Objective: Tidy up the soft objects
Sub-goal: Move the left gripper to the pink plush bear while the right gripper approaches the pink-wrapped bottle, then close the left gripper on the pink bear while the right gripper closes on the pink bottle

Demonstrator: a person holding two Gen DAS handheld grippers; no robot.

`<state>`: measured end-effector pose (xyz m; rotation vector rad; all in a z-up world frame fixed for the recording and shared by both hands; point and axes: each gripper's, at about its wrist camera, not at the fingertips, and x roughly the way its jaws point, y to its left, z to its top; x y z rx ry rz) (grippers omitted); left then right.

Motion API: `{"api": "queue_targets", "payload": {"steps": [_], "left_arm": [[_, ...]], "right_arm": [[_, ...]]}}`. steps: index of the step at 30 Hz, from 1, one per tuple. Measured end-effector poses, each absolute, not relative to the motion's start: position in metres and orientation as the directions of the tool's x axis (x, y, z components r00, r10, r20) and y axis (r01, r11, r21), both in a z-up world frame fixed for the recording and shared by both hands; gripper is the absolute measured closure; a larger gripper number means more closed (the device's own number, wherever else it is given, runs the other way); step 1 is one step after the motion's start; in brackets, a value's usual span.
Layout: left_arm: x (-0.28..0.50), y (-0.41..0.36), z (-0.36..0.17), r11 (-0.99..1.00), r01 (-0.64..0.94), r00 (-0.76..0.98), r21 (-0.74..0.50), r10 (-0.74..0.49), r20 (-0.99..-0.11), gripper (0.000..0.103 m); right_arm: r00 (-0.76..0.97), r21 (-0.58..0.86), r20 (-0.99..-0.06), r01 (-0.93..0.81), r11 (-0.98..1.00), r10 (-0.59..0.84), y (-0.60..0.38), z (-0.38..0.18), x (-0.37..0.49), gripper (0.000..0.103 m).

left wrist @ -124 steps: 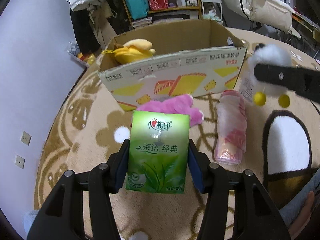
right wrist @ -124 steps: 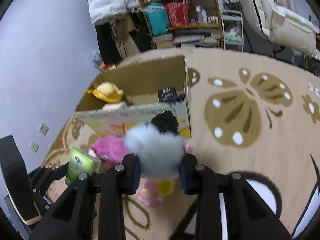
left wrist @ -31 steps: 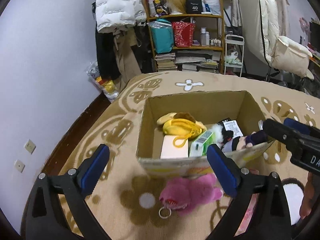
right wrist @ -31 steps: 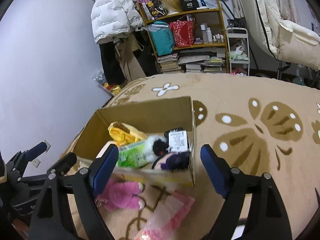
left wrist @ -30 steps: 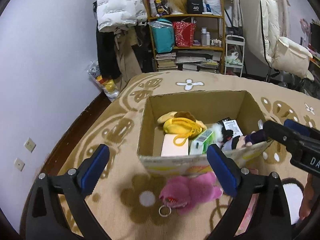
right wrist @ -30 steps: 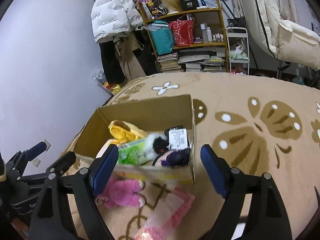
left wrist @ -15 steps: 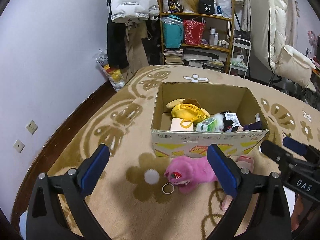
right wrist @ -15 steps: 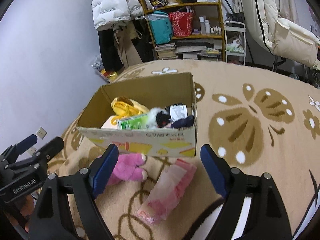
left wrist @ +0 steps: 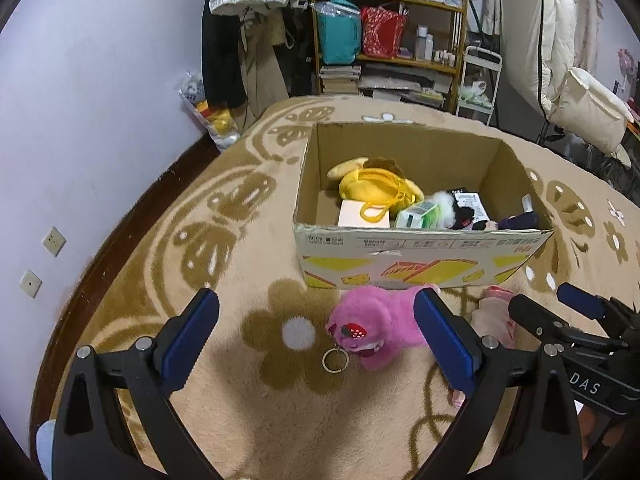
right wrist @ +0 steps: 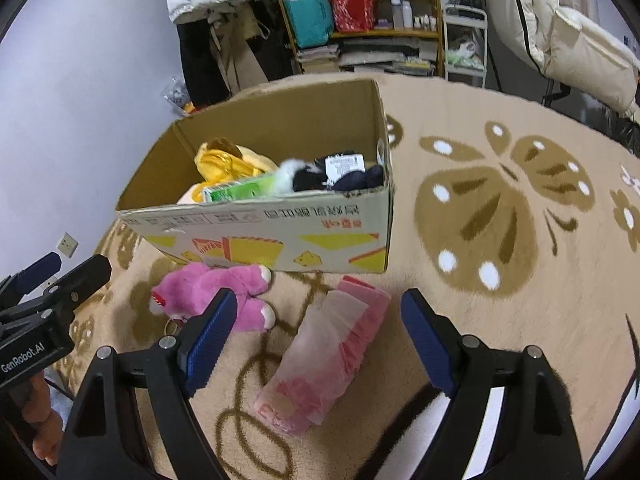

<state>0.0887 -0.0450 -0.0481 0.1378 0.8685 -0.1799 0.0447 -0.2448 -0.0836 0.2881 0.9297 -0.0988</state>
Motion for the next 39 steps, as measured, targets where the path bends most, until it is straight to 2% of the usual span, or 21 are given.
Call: {"api": "queue_targets", "payload": {"steps": [25,39], "left_arm": [[0.124,-0.055,-0.097,0.977,0.215,0.494,-0.004,-0.112,-0.862,0.006],[0.142,-0.065,-0.124,0.976,0.217,0.444,0.027,-0.074,-0.893,0.006]], "right_arm": [[0.481,0.256,-0.87,0.257,0.932,0.107,-0.248,-0.124,0.077,0.015],[0.372,0.196,-0.925,0.284,0.939,0.08,-0.25,-0.151,0.082,0.015]]}}
